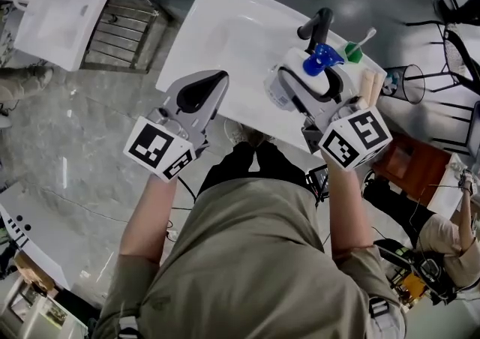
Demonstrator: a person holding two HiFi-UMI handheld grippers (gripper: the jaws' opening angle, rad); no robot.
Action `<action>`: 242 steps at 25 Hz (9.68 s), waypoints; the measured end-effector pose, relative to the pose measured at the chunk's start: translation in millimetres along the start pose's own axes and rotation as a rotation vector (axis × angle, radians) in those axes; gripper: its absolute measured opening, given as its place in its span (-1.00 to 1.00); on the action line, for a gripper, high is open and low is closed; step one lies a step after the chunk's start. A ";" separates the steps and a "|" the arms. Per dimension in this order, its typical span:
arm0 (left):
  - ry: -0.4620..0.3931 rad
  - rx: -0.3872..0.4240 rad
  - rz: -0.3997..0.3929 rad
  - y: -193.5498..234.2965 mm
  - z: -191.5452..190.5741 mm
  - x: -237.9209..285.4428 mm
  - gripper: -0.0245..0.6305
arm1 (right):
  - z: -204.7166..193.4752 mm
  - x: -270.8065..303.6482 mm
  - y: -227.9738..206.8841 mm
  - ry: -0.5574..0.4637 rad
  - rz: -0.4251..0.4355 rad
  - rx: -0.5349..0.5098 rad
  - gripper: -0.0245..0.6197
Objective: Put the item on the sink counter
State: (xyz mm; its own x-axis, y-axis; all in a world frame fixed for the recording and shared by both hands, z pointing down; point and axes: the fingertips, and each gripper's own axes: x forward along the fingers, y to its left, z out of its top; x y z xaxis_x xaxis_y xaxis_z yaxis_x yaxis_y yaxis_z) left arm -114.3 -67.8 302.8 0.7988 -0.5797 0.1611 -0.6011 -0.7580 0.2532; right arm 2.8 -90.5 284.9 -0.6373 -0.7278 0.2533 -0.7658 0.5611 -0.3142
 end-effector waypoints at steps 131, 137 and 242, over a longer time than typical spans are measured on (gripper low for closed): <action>0.195 -0.112 -0.044 83.0 -73.4 55.5 -0.91 | -72.7 178.4 -151.7 -0.077 -0.327 -0.221 -0.05; 0.189 -0.109 -0.042 78.0 -70.4 53.3 -0.91 | -69.6 175.3 -146.3 -0.083 -0.319 -0.208 -0.05; 0.036 0.026 -0.076 -66.0 8.6 66.0 -0.91 | 26.1 -70.5 -13.1 -0.174 -0.124 -0.289 -0.78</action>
State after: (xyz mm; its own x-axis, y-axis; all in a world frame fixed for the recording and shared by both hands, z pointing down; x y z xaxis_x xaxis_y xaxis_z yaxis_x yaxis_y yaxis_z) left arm -22.2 -58.6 288.5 0.8420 -0.5096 0.1771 -0.5391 -0.8071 0.2407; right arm 60.0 -56.7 247.2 -0.5324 -0.8398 0.1061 -0.8452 0.5343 -0.0123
